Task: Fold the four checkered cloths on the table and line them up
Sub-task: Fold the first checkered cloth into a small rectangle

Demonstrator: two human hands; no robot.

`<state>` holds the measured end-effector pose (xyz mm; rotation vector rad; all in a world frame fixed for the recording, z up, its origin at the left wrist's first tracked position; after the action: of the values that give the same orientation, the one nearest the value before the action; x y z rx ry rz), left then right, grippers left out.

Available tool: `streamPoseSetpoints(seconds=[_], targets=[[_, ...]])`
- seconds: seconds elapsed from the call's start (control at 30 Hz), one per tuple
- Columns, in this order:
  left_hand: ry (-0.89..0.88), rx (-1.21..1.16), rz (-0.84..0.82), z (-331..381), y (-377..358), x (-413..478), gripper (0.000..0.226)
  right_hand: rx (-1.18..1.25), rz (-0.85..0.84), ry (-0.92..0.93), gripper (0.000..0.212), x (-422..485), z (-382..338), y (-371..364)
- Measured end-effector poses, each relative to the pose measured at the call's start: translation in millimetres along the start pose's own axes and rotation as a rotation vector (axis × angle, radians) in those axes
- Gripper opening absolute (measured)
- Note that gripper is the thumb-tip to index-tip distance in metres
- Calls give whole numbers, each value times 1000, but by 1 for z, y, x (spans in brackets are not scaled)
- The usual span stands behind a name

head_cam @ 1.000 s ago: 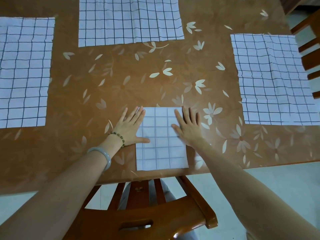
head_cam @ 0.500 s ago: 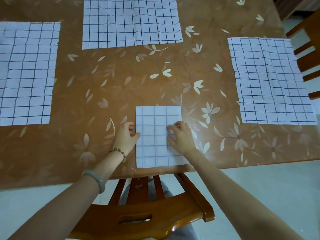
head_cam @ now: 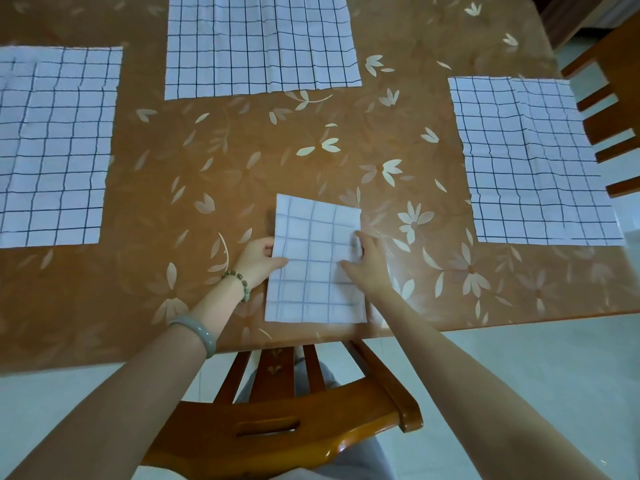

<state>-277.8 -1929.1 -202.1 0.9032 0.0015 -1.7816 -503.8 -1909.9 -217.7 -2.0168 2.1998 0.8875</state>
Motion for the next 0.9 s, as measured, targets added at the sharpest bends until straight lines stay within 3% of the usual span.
streamPoseSetpoints(seconds=[0.2, 0.3, 0.37, 0.5, 0.73, 0.9], targets=[[-106, 42, 7, 10, 17, -13, 27, 335, 49, -113, 66, -2, -11, 15], [-123, 31, 30, 10, 27, -17, 29, 440, -89, -195, 40, 2, -9, 8], [-118, 24, 29, 6, 31, -17, 31, 486, -186, -279, 39, 3, -7, 1], [-108, -40, 13, 0, 34, -18, 27, 399, -298, -368, 40, -4, -13, -10], [-19, -78, 62, -20, 43, -14, 22, 491, -241, -365, 32, -4, -26, -10], [-11, -30, 92, -22, 46, -9, 19, 391, -191, -279, 34, -1, -32, -9]])
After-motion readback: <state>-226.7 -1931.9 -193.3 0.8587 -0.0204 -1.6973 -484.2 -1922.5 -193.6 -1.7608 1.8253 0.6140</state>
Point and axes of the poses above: each hand's wrist, its own x-axis towards the middle knuckle, its own y-axis out of the back of the hand, z = x × y, the point moved 8 cm from there along x, towards the middle knuckle, and after that the axes turned 13 degrees about x, right-handed, at the moved point
